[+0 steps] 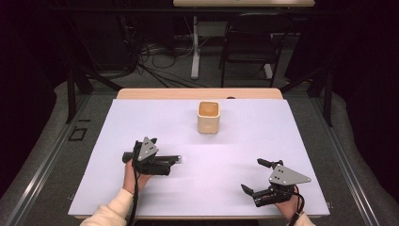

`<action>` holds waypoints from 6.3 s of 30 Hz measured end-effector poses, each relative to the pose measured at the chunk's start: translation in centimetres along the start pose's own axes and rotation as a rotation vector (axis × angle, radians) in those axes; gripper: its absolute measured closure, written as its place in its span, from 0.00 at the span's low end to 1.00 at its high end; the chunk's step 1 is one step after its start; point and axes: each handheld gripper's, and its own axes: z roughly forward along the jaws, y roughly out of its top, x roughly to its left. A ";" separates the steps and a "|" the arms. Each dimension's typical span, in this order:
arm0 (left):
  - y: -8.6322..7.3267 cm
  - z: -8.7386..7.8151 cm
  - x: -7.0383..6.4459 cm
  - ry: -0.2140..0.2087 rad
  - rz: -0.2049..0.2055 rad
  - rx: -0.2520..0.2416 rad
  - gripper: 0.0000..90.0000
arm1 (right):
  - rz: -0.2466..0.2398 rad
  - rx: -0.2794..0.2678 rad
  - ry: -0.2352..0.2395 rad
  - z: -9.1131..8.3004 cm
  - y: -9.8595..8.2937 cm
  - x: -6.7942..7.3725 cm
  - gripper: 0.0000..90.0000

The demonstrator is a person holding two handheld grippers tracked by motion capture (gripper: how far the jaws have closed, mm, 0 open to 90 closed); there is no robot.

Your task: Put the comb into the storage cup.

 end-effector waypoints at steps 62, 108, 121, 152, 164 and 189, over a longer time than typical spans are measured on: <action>-0.8 4.7 0.5 -0.157 -0.106 0.197 1.00 | -0.003 0.030 0.013 0.3 0.0 0.1 0.00; -1.6 2.9 0.7 -0.207 -0.086 0.292 1.00 | -0.006 0.031 0.017 0.2 0.0 0.2 0.00; -1.6 2.6 0.7 -0.207 -0.088 0.327 1.00 | -0.007 0.031 0.015 0.2 0.0 0.1 0.00; -1.9 1.6 1.5 -0.211 -0.089 0.407 1.00 | -0.008 0.031 0.015 0.2 0.0 0.1 0.00; -2.0 1.4 1.6 -0.212 -0.085 0.426 1.00 | -0.010 0.030 0.014 0.2 0.0 0.1 0.00; -2.1 0.8 2.2 -0.214 -0.080 0.451 1.00 | -0.008 0.030 0.015 0.2 0.0 0.1 0.00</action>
